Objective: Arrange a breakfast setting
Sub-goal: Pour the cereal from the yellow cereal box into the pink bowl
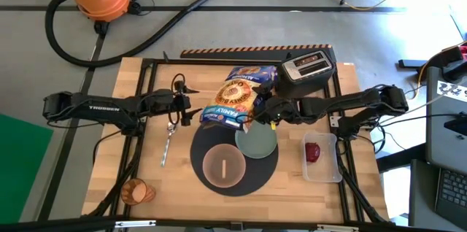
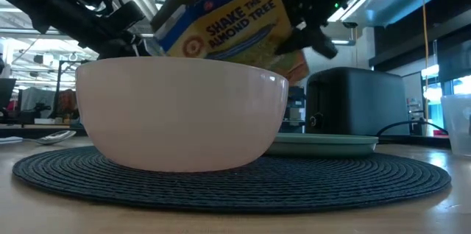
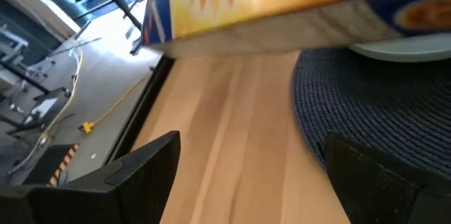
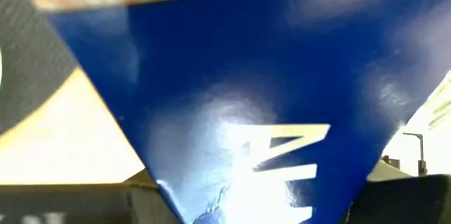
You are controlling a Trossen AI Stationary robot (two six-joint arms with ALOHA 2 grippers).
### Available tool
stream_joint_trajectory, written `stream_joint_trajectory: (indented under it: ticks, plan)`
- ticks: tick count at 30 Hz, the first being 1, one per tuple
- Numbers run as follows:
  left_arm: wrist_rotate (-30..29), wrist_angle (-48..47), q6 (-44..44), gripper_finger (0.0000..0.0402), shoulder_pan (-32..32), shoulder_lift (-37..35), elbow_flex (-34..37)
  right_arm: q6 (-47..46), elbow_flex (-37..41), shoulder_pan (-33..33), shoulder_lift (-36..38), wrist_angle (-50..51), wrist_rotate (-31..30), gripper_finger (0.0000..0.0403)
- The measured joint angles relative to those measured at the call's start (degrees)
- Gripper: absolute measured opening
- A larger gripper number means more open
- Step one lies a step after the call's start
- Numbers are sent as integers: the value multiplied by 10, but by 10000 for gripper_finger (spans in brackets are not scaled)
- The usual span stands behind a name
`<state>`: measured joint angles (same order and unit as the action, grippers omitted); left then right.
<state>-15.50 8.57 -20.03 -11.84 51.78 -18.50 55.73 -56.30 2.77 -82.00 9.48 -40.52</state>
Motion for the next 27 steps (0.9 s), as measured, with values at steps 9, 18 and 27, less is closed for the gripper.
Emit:
stream_joint_trajectory:
  ticks: [9,18,27]
  plan:
    - [-29,16,64,331,3,0,0,13,-62,60,12,175,-43,179]
    - [-37,72,90,310,76,0,0,-24,-100,141,12,228,-80,179]
    - [-69,128,113,308,159,0,0,-34,-106,195,12,270,-175,179]
